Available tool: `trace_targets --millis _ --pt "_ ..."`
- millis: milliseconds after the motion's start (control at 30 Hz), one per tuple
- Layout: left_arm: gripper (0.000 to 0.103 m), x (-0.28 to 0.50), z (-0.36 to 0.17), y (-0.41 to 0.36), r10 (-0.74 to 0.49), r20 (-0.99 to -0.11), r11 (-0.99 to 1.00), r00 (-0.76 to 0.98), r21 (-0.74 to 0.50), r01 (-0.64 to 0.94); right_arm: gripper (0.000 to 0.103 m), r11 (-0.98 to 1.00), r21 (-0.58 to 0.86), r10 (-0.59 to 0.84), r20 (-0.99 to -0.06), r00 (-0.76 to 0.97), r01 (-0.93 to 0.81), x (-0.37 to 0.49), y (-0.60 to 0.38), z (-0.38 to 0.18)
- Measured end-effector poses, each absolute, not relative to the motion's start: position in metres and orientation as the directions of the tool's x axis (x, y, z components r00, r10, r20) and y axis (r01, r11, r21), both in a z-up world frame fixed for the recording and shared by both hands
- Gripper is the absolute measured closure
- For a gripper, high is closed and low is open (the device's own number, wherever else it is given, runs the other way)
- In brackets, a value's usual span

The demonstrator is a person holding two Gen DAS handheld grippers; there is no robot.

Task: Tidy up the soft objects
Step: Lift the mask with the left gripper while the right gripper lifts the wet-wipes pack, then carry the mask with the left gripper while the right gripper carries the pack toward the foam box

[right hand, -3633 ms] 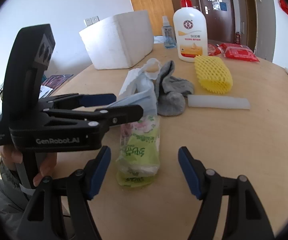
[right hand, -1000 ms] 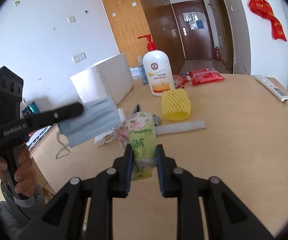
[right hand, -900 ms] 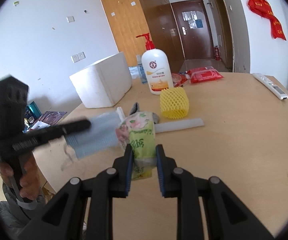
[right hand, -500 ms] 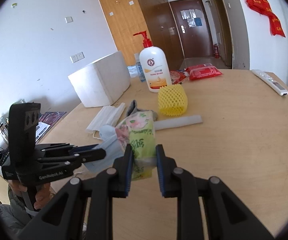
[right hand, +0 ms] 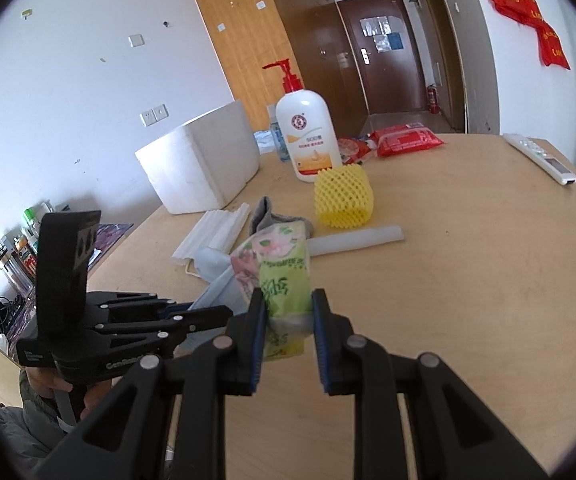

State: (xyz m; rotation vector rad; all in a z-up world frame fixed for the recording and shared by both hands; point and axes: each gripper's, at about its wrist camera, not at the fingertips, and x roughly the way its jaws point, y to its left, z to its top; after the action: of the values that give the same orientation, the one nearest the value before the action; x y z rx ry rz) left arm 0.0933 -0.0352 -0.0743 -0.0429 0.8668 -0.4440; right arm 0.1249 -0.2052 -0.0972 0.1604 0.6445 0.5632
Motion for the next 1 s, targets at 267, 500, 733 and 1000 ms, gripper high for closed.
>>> trace_targets --millis 267,500,733,1000 --pt "0.098 0.071 -0.04 -0.034 -0.45 -0.627 0.881 0.636 -0.193 0.432 0.077 0.84 0.315 0.543 -0.507 0.67 -0.442 0.12 -0.21 -0.093" --pt "0.098 0.057 -0.013 -0.024 -0.451 -0.553 0.888 0.701 -0.194 0.418 0.077 0.838 0.302 0.546 -0.486 0.682 -0.455 0.109 -0.209 -0.085" --pt "0.098 0.044 -0.001 -0.022 -0.44 -0.528 0.895 0.726 -0.196 0.401 0.077 0.832 0.293 0.555 -0.457 0.695 -0.471 0.094 -0.209 -0.073" --pt "0.098 0.023 0.011 -0.015 -0.427 -0.495 0.903 0.757 -0.186 0.388 0.077 0.832 0.272 0.554 -0.424 0.716 -0.483 0.077 -0.208 -0.057"
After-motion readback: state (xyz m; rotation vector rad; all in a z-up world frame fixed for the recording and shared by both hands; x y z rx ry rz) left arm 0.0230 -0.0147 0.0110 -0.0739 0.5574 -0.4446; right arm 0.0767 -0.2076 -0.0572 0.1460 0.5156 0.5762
